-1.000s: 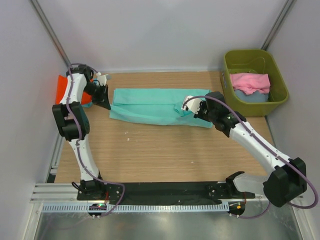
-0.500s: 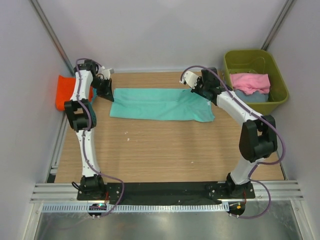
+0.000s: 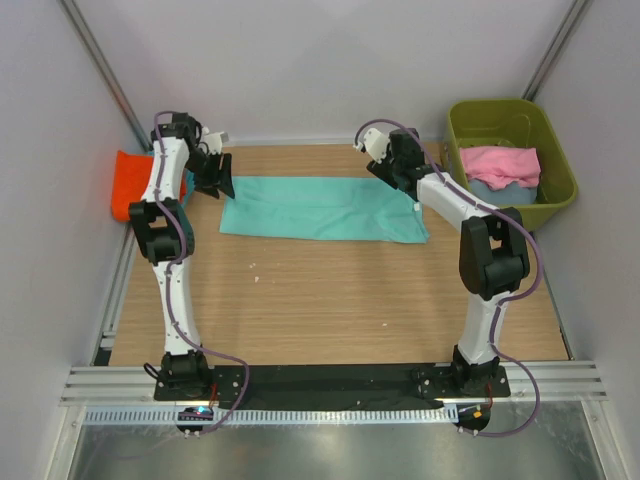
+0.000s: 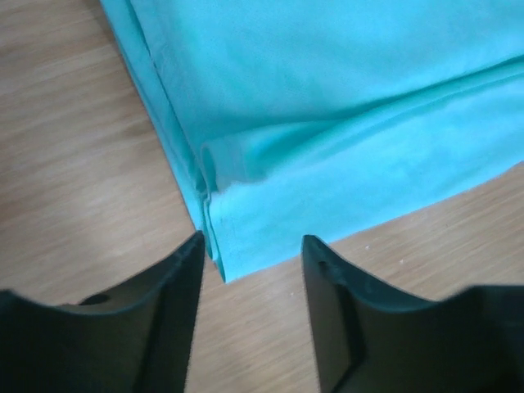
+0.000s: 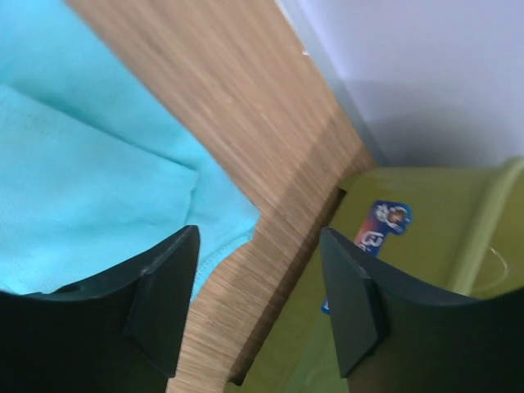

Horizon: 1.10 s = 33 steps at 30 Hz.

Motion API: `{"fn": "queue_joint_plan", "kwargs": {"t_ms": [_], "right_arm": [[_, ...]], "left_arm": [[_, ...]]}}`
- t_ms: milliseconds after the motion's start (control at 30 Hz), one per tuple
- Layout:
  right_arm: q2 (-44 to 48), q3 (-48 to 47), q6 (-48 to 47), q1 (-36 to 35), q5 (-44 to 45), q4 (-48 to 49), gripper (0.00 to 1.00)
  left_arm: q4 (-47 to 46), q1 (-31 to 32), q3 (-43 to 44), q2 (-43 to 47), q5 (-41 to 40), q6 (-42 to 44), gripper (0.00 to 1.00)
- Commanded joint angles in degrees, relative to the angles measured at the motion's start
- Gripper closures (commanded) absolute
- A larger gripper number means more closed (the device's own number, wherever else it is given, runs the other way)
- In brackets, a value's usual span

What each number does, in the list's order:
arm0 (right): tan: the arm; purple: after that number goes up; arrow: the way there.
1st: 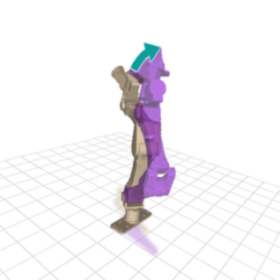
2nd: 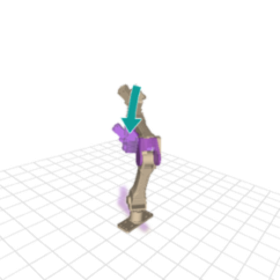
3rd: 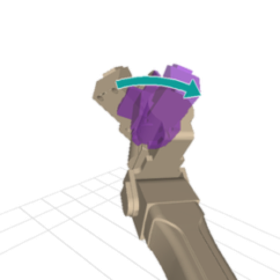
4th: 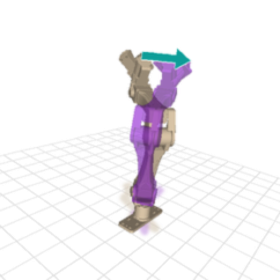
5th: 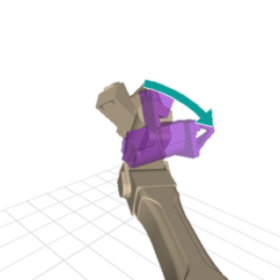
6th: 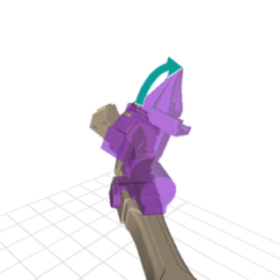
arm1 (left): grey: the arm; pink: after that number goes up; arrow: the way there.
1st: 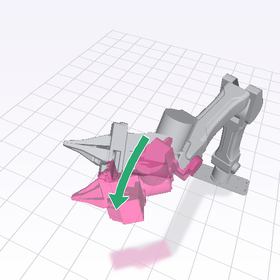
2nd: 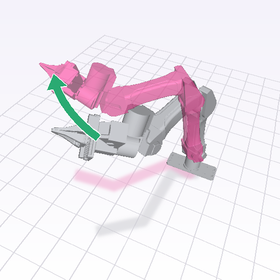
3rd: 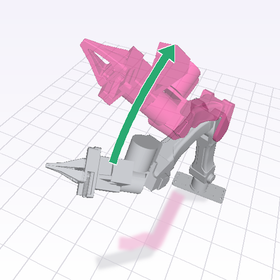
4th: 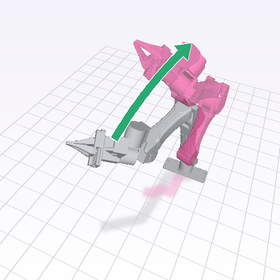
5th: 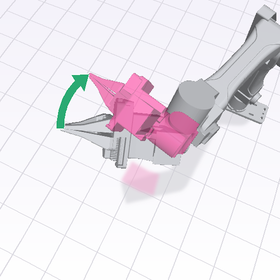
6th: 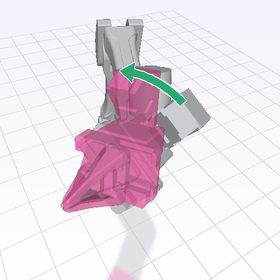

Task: Fold and stack the t-shirts
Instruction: Fold the tshirt

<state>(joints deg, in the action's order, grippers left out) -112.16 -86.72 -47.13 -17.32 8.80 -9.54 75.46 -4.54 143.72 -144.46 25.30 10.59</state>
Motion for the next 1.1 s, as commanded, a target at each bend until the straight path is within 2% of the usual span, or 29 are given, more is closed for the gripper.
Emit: {"fn": "queue_joint_plan", "kwargs": {"t_ms": [0,33,67,133,200,267,333,433,533,767,933,1067], "right_arm": [[8.1,-1.4,5.6,-1.5,5.2,6.6,0.32],[10.1,-1.0,6.3,-1.7,4.9,5.9,0.31],[10.9,-0.3,7.6,-1.9,4.5,3.1,0.31],[12.0,-0.4,14.8,-2.0,3.4,-0.5,0.29],[11.4,-1.8,24.6,-1.4,1.0,-7.6,0.26],[10.0,-3.3,31.0,-0.2,-5.8,-13.7,0.26],[8.7,-3.5,38.7,-0.1,-8.0,-15.6,0.26],[5.9,-4.9,46.0,0.2,-14.1,-18.0,0.25],[2.7,-6.5,49.7,0.8,-16.6,-18.6,0.22],[-5.4,-9.7,53.9,3.5,-16.5,-18.1,0.22],[-9.3,-10.7,54.2,4.8,-17.3,-18.3,0.22],[-12.5,-13.0,52.9,4.8,-17.8,-19.7,0.23]], "left_arm": [[-5.5,-0.9,-12.9,15.9,-1.7,-3.7,0.43],[-10.6,-0.9,-16.2,18.5,-1.4,-4.1,0.32],[-12.3,-0.8,-18.6,22.5,-0.9,-4.7,0.29],[-12.3,-0.5,-21.9,23.7,1.4,-5.9,0.27],[-9.1,0.1,-21.1,21.8,2.5,-5.8,0.3],[-5.2,0.9,-20.6,19.0,3.7,-5.1,0.37],[-2.8,1.7,-20.1,17.4,4.2,-4.5,0.44],[-1.3,2.4,-19.2,14.5,4.7,-3.5,0.48],[-1.4,3.2,-18.3,12.9,5.6,-2.8,0.48],[-3.6,3.9,-17.6,8.9,1.9,-2.7,0.47],[-4.4,4.0,-20.3,8.5,-2.1,-2.3,0.46],[-5.2,6.5,-22.7,8.3,-5.4,-2.4,0.46]]}}
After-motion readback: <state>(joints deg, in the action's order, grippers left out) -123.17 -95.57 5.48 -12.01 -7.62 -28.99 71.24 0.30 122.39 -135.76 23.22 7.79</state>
